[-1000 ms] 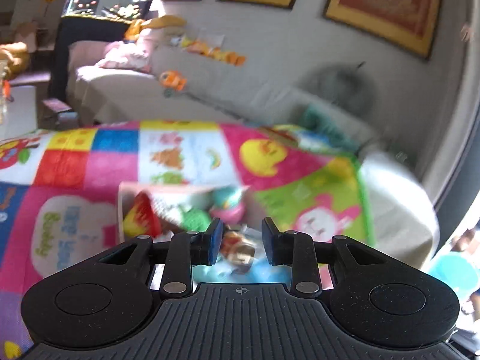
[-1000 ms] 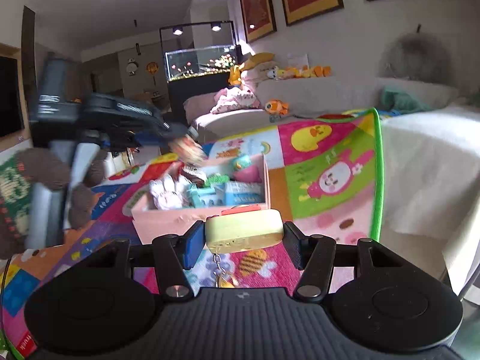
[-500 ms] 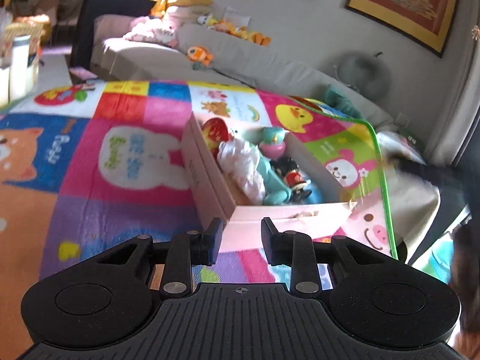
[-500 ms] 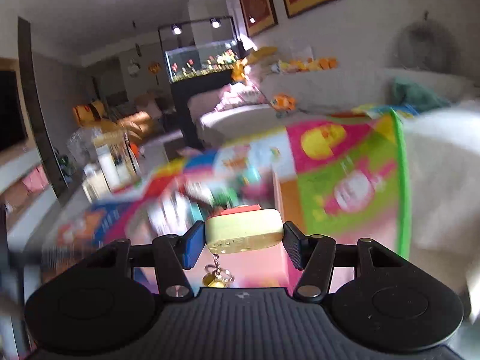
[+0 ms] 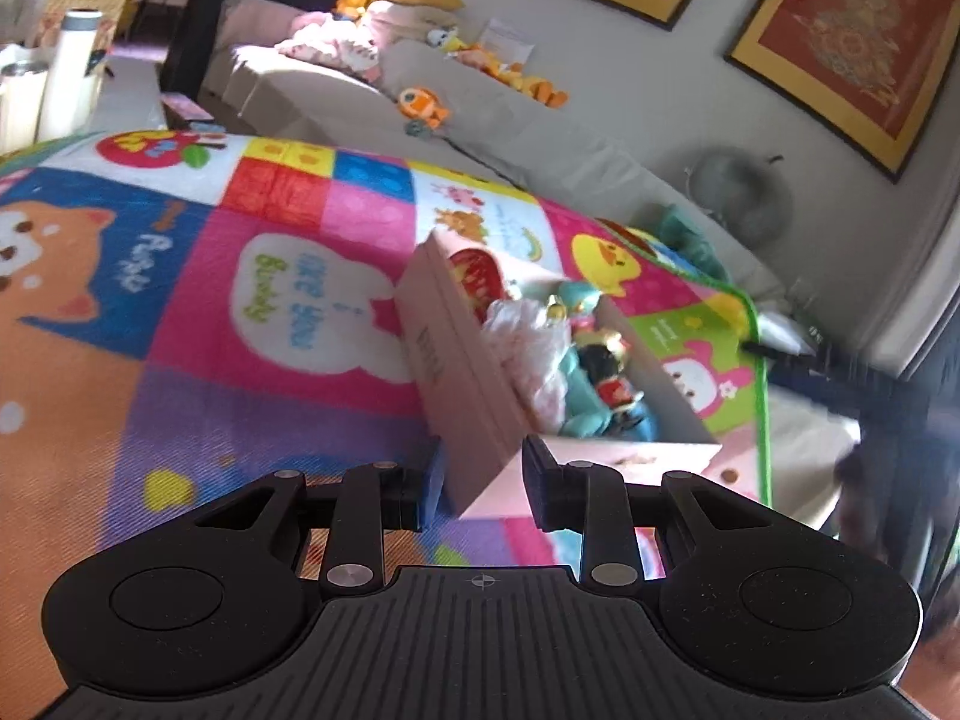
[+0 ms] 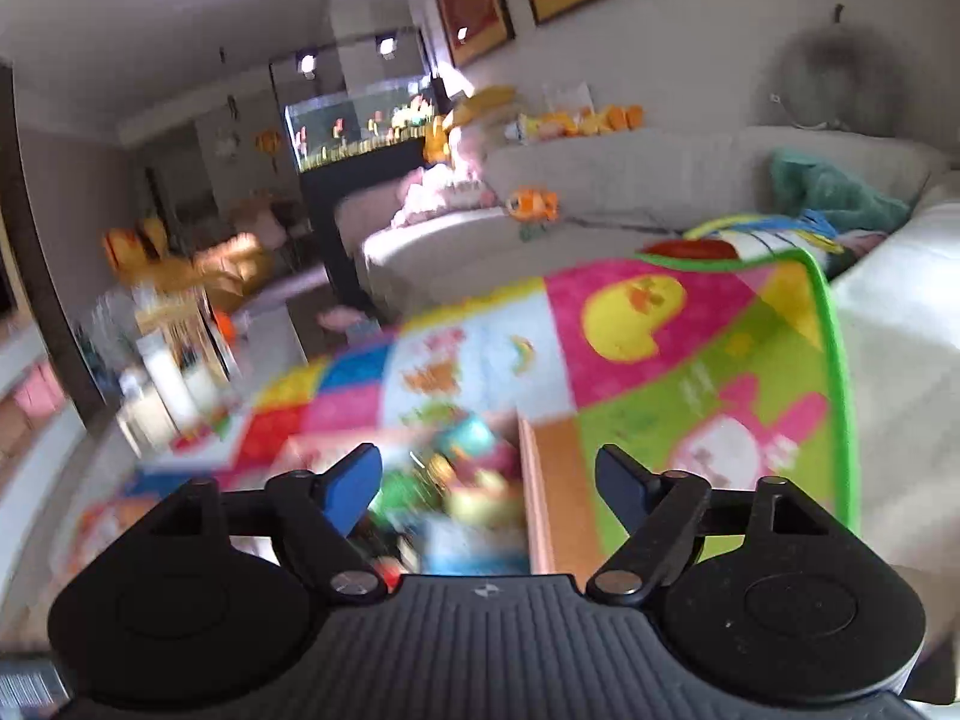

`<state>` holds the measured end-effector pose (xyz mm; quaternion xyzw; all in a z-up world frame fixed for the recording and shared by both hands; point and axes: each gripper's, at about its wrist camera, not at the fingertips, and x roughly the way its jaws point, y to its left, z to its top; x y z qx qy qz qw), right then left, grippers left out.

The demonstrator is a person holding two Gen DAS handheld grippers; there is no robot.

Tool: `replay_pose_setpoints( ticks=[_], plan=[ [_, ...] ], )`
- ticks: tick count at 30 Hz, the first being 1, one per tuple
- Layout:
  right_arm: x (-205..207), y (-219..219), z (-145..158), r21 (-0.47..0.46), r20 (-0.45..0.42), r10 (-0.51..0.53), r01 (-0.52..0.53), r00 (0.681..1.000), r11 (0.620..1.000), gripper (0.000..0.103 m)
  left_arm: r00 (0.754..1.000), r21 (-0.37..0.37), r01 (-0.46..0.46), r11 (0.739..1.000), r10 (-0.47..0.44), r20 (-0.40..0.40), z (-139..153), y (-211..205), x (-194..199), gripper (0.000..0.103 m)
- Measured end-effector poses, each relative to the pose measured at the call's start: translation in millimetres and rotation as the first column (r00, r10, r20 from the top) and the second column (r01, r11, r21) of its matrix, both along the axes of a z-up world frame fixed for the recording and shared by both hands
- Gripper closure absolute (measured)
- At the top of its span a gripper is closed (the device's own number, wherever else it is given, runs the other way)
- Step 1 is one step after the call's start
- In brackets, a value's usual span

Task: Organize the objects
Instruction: 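Release the yellow-and-pink keychain into the pink box with the right tool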

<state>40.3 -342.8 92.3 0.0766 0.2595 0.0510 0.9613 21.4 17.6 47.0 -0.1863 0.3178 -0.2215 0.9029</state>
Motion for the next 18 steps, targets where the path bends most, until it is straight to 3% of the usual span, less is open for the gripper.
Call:
replay_pose_setpoints(
  ticks=[5, 8, 10, 13, 15, 18],
  plan=[
    [-20, 12, -30, -0.193, -0.063, 0.110, -0.120, 0.992, 0.974, 0.016, 1.000, 0.053, 0.005, 0.999, -0.005, -0.010, 8, -30, 23, 0.072],
    [-23, 20, -47, -0.231, -0.089, 0.135, -0.152, 0.987, 0.961, 0.016, 0.998, 0.224, -0.047, 0.973, 0.057, -0.039, 9, -55, 45, 0.071],
    [-22, 26, -56, -0.226, -0.103, 0.145, -0.165, 0.984, 0.960, 0.019, 0.995, 0.305, -0.061, 0.950, 0.082, -0.055, 5, -64, 58, 0.052],
    [-16, 36, -67, -0.242, -0.124, 0.165, -0.191, 0.978, 0.951, 0.027, 0.992, 0.338, -0.068, 0.939, 0.100, -0.079, 1, -58, 66, 0.030],
    [-14, 46, -70, -0.248, -0.130, 0.192, -0.220, 0.973, 0.943, 0.027, 0.991, 0.354, -0.089, 0.931, 0.119, -0.063, 1, -48, 64, 0.024],
    [-11, 65, -68, -0.259, -0.113, 0.222, -0.244, 0.968, 0.934, 0.027, 0.983, 0.356, -0.151, 0.922, 0.177, -0.042, 2, -25, 62, 0.024]
  ],
)
